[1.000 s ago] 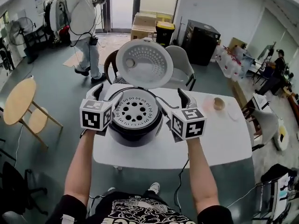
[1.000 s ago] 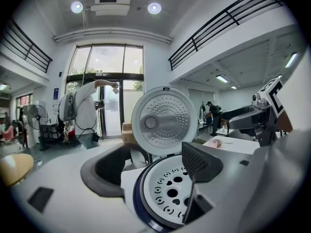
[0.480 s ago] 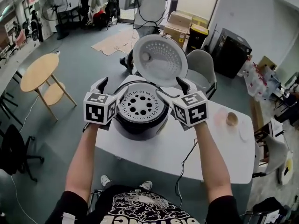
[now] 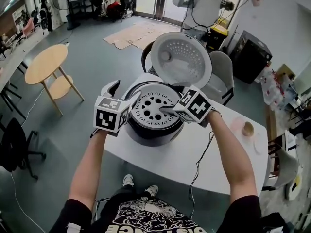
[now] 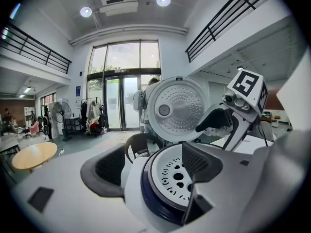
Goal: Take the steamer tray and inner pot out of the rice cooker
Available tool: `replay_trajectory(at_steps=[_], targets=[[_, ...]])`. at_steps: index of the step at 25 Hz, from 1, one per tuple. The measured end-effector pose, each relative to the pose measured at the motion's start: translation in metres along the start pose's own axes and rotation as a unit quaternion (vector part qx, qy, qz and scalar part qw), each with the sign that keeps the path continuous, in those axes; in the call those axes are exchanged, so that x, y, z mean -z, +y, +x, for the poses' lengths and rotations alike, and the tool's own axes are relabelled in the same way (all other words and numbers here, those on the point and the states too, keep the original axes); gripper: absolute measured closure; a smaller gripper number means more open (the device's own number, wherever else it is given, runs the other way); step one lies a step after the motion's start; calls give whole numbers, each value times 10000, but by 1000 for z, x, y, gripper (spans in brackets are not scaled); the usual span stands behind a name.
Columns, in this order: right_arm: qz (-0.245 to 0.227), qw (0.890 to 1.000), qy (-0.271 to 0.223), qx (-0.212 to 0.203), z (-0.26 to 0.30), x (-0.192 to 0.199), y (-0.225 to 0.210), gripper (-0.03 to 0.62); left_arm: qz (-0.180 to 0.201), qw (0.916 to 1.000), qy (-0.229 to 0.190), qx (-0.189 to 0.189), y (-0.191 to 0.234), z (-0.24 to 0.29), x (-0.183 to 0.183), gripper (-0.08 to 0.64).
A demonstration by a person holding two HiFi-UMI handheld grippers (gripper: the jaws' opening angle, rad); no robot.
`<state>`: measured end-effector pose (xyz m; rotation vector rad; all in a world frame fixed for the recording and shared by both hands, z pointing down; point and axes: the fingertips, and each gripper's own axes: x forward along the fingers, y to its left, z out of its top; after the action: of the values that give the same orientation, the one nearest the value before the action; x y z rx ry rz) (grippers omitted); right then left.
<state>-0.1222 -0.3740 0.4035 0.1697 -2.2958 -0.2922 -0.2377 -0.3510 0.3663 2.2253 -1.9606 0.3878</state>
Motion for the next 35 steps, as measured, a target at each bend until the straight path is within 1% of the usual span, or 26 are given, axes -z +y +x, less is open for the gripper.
replay_trajectory(at_steps=[2,6,9,13,19,21,23,25,28,31,35], targets=[[-168,9983,416,-375,19,8,10,172,28,10000,37,70,6,2,5,202],[-420,9901,1078,-795,53,25,17,173,112,9996,115,218,14,9,16,202],[-533,9821,1434,-1099,68,36,21,173,136,9993,159,298,16,12,22,202],[-608,9713,1783,-1454,77,43,27,176,190,9989,171,381,17,14,24,202],[-835,9557,2281,-1664,102,42,35,207,239,9984,194,473,31,11,32,202],[-815,9504,2388,-1816,101,47,35,216,242,9984,205,460,28,12,30,202],[-768,9464,2454,-1955,92,55,32,239,240,9985,230,427,19,15,25,202],[-741,9438,2525,-2000,88,59,30,244,236,9986,261,403,17,14,25,202],[-832,9398,2682,-1948,102,58,36,256,214,9987,259,375,29,5,34,202],[-922,9350,2773,-2009,108,58,44,267,239,9989,249,319,35,-5,40,202],[-946,9367,2720,-1993,103,59,46,275,214,9991,253,252,39,-12,40,202]])
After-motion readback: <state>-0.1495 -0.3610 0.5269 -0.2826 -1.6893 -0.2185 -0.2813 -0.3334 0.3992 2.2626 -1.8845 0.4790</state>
